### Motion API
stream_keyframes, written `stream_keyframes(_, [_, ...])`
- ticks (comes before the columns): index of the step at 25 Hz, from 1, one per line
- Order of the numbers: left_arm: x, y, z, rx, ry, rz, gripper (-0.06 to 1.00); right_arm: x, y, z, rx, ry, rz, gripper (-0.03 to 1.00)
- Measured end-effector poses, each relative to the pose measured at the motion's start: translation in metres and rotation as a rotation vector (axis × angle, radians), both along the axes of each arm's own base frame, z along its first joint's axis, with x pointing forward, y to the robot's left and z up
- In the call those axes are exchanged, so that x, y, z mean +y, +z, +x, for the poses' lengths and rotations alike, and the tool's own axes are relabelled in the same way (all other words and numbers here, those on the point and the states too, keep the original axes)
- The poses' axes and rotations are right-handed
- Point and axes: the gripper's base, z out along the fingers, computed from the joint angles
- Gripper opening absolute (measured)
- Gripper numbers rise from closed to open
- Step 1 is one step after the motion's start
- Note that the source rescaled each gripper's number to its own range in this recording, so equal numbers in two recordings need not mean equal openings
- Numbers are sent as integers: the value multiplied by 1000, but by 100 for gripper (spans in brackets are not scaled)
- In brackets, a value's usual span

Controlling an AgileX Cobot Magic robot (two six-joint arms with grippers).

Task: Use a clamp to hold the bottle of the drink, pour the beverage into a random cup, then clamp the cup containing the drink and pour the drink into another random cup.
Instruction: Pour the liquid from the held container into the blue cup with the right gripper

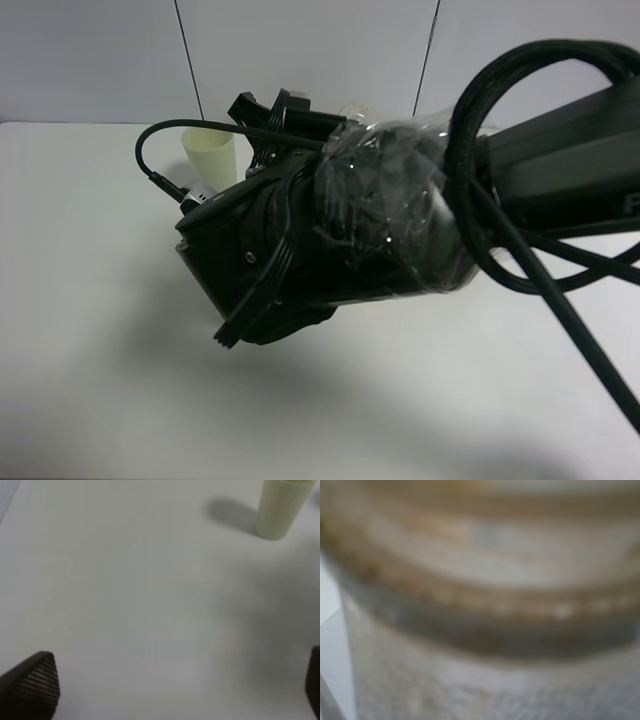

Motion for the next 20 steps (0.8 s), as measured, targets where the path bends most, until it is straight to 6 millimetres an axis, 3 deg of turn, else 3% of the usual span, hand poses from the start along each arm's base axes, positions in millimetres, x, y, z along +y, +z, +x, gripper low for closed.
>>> stream_keyframes(12, [0, 0, 0, 0, 0, 0, 100, 0, 0, 0, -7, -18, 38, 0])
stream_keyframes(20, [0, 0, 0, 0, 0, 0, 100, -1, -2, -1, -20, -131, 238, 0])
